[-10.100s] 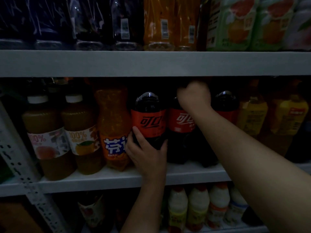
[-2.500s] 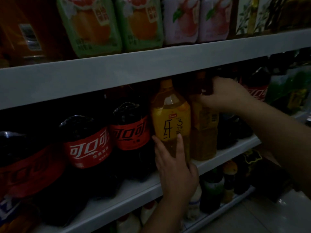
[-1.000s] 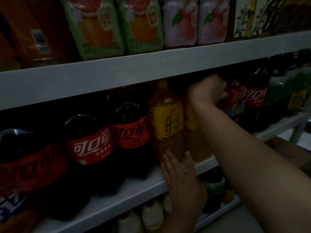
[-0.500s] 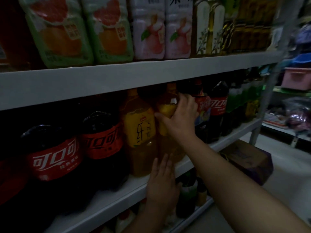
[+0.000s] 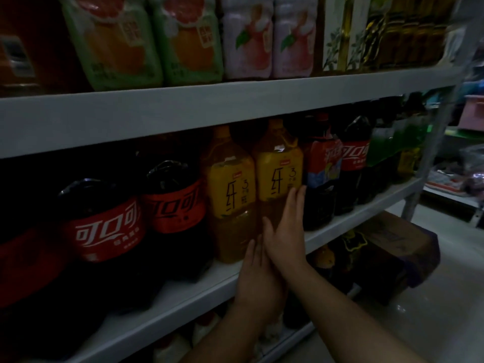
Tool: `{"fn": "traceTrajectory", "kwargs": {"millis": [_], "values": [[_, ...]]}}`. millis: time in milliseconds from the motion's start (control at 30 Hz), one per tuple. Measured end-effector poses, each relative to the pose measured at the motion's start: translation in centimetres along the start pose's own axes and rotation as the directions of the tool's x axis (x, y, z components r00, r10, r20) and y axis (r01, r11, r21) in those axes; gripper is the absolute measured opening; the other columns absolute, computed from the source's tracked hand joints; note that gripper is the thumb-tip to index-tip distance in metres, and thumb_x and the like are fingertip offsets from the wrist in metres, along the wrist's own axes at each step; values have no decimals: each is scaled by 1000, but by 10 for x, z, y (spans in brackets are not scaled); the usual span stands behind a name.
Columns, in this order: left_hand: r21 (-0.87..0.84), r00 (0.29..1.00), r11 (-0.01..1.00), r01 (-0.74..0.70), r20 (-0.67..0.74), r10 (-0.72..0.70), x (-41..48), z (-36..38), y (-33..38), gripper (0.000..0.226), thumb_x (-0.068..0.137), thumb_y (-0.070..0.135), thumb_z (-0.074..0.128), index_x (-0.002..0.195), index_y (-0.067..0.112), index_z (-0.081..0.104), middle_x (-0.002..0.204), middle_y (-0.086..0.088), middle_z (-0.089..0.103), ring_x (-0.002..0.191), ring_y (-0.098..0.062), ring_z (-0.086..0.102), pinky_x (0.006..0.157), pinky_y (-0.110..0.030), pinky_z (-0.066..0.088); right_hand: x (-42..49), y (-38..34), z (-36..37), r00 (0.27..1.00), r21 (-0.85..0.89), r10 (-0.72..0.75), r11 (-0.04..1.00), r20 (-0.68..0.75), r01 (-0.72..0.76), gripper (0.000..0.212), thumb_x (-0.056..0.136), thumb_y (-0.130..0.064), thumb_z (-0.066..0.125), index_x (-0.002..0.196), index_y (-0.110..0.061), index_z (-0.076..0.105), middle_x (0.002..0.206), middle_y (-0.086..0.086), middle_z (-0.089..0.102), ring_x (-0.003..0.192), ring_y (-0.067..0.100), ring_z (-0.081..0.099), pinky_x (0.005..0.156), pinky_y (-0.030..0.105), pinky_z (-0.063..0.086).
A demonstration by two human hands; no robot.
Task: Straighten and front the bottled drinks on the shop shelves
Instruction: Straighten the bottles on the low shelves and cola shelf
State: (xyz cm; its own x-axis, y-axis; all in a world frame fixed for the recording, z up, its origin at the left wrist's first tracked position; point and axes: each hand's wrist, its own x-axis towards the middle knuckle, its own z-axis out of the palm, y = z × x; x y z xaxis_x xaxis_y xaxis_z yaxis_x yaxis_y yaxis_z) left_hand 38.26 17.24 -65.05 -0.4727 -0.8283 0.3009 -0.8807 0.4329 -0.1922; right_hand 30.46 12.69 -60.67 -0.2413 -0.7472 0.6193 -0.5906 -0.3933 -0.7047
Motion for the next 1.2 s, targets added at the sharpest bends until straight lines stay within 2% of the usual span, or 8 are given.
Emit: {"fn": "traceTrajectory", "kwargs": {"millis": [133, 233, 467, 600, 733, 867, 1067, 1200], "values": [[-100, 999, 995, 9, -38, -13, -5, -16, -10, 74, 86, 41, 44, 151, 15, 20, 157, -13, 19, 145, -28, 11, 116, -42, -12, 5, 1, -1, 1000, 30, -7, 1000, 21, 7, 85, 90, -20, 61, 151, -17, 2, 157, -10, -14, 138, -6, -5, 103, -1, 0], [-190, 995, 981, 35, -82, -52, -20, -32, -21, 67, 69, 36, 58, 133, 15, 55, 142, -11, 48, 132, -26, 45, 113, -46, 26, 9, 8, -4, 999, 43, -46, 998, 3, 46, 86, 87, -18, 65, 151, -16, 7, 157, -6, -3, 139, -3, 2, 106, 2, 3], [-395, 930, 911, 117, -278, -240, -38, -54, -45, 50, 62, 25, 68, 112, 17, 68, 127, -4, 61, 109, -18, 63, 86, -30, 54, -8, 15, -1, 990, -59, 126, 990, -58, -130, 102, 71, -40, 79, 149, -27, 13, 153, 0, 15, 135, 22, 28, 102, 39, 36], [-597, 877, 761, 254, -189, -441, -50, -57, -21, 68, 62, 31, 70, 128, 23, 57, 151, 0, 37, 124, -10, 50, 92, -25, 50, -7, 9, -1, 978, -185, 206, 960, -42, -210, 107, 66, -55, 75, 145, -37, 5, 145, 1, 20, 120, 32, 45, 83, 46, 48], [-693, 828, 607, 389, -27, -561, -52, -43, -10, 90, 81, 38, 54, 145, 37, -10, 145, 11, -39, 145, -7, 5, 106, -11, 16, -2, 5, -1, 977, -207, 215, 955, -3, -211, 109, 65, -57, 73, 145, -36, 2, 143, 0, 20, 117, 31, 47, 81, 43, 49], [-720, 817, 539, 437, 66, -573, -48, -28, -14, 97, 87, 34, 55, 143, 26, -24, 137, 10, -41, 146, -10, -1, 109, -13, 12, -9, 6, -8, 977, -193, 209, 961, 43, -197, 101, 72, -43, 74, 148, -26, 9, 148, 4, 21, 122, 30, 44, 87, 43, 47], [-666, 837, 586, 462, 110, -535, -46, -18, -21, 100, 84, 38, 54, 147, 16, -21, 137, 1, -45, 146, -11, -2, 108, -10, 5, 26, -73, -26, 927, -45, -360, 933, -106, 357, 52, 87, -32, 54, 130, -2, 50, 131, 16, 49, 123, 25, 43, 103, 30, 32], [-627, 830, 603, 493, 130, -543, -45, -20, -26, 100, 84, 43, 54, 148, 18, -18, 152, -1, -32, 147, -13, 0, 111, -14, 5, 85, -138, -29, 966, 3, -149, 988, 211, 152, 41, 87, -47, 57, 110, -13, 58, 105, 4, 59, 101, 22, 55, 80, 28, 44]]}}
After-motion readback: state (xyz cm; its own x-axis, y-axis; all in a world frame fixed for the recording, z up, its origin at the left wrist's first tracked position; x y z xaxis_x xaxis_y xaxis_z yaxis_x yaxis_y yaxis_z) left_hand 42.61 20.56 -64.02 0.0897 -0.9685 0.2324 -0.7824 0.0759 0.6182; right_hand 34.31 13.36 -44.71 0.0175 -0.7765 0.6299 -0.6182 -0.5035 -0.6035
